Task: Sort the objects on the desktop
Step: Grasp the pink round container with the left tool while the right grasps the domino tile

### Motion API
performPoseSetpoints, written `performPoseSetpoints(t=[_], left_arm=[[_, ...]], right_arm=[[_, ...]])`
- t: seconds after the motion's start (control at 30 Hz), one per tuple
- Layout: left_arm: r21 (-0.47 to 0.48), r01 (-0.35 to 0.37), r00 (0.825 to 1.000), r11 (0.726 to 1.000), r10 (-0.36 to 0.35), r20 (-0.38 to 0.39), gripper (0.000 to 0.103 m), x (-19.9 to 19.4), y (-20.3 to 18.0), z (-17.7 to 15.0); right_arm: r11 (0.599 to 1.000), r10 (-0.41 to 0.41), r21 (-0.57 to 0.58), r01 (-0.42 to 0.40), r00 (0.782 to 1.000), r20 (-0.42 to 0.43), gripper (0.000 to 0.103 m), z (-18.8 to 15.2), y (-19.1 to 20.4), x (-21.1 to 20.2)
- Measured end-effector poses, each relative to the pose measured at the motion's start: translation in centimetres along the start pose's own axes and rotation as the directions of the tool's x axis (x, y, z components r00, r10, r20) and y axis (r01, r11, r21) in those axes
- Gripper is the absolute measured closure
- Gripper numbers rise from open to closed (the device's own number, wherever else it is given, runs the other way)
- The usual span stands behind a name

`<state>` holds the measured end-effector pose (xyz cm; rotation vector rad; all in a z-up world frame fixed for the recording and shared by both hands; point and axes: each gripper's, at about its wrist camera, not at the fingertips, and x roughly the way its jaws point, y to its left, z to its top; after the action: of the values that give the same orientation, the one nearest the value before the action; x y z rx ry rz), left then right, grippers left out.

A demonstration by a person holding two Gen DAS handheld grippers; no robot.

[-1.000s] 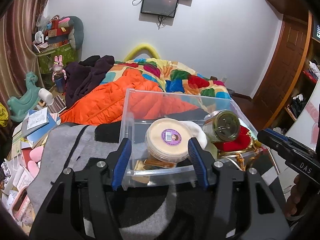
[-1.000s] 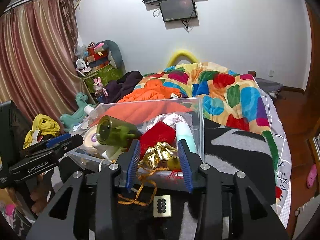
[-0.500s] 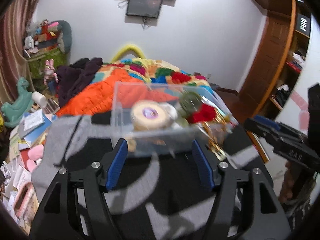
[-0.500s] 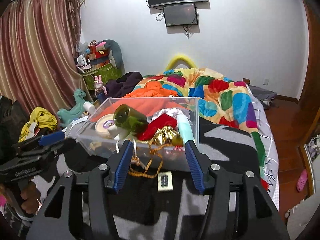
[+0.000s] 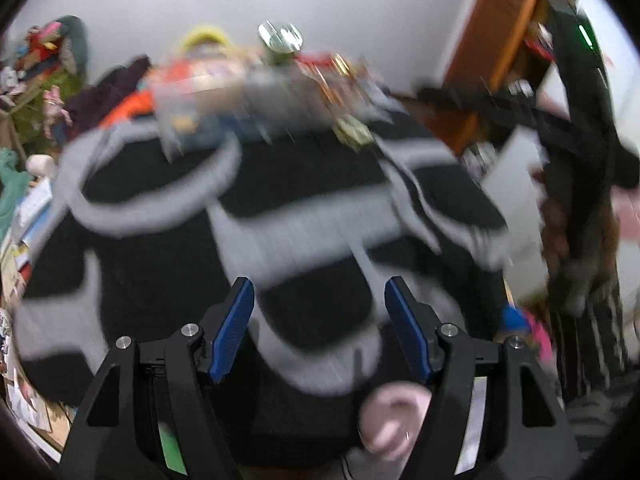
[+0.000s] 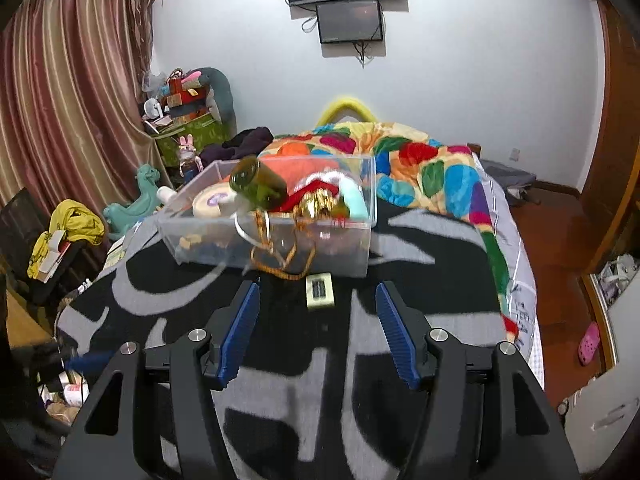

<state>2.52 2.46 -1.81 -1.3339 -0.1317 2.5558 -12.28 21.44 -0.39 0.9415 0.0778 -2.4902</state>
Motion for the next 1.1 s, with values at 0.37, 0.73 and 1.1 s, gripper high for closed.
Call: performPoseSetpoints(t=[0.37,0.73,1.1], left_arm=[[0.036,0.14,0.971,0.99,-0.13,-0.203,0.035,2.2,-3.9,-6.0],[0.095,0.122,0.967,0.988,-0.097,-0.238,0.039,3.1,-5.4,-6.8],[0.01,0.094,0.99,0.996,-0.092,-0.104,0.04,0.8,-2.5,-1.7]], right_arm=[[1.0,0.009,0.015,-0.009,0.998,-0.061,0.046,-2.0,0.2,0.6],[1.0,0.018,0.017,-0.016,0.995,-0.097,0.046,-2.6,0.5,1.6],[1.0,0.025,0.01,-0.024,0.993,-0.118,0.046,-2.0,0.1,3.5]])
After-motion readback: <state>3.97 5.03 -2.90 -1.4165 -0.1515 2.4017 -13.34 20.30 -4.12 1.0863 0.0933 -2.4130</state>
